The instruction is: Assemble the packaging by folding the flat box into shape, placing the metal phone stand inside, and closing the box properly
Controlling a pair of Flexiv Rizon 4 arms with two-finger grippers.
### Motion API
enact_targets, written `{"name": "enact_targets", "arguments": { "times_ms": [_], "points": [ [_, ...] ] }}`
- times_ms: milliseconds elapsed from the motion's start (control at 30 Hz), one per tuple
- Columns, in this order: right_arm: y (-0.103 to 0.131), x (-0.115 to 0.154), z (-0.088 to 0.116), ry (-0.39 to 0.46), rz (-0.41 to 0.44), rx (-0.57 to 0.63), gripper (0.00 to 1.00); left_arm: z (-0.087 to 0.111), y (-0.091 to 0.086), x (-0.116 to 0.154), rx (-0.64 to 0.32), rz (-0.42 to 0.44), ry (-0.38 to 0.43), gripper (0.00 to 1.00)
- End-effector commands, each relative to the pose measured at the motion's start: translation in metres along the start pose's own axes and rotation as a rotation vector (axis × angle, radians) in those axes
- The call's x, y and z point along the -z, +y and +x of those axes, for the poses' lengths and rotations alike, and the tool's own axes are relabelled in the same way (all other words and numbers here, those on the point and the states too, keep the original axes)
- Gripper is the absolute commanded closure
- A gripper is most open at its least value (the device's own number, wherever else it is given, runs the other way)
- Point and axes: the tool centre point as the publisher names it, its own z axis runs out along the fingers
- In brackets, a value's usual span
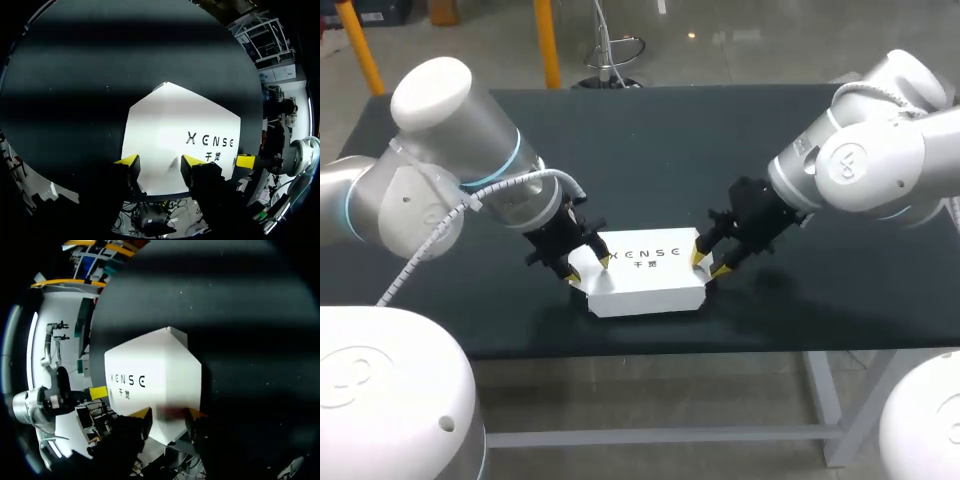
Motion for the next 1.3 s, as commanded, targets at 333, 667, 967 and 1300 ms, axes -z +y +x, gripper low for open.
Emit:
{"name": "enact_targets", "arguments": {
  "times_ms": [333,667,967,1300],
  "points": [
    [0.001,-0.007,-0.003,0.031,0.004,0.014,0.53,-0.002,0.006,-0.007,-0.064,-0.060,0.057,0.52],
    [-0.002,-0.010,-0.002,0.058,0.003,0.035,0.53,-0.009,0.007,-0.009,-0.100,-0.058,0.168,0.50],
    [-0.003,-0.011,-0.001,0.080,-0.004,0.057,0.53,-0.011,0.005,-0.012,-0.126,-0.053,0.218,0.51],
    [-0.005,-0.014,0.004,0.105,-0.015,0.083,0.53,-0.006,0.003,-0.014,-0.145,-0.047,0.270,0.51]
  ]
}}
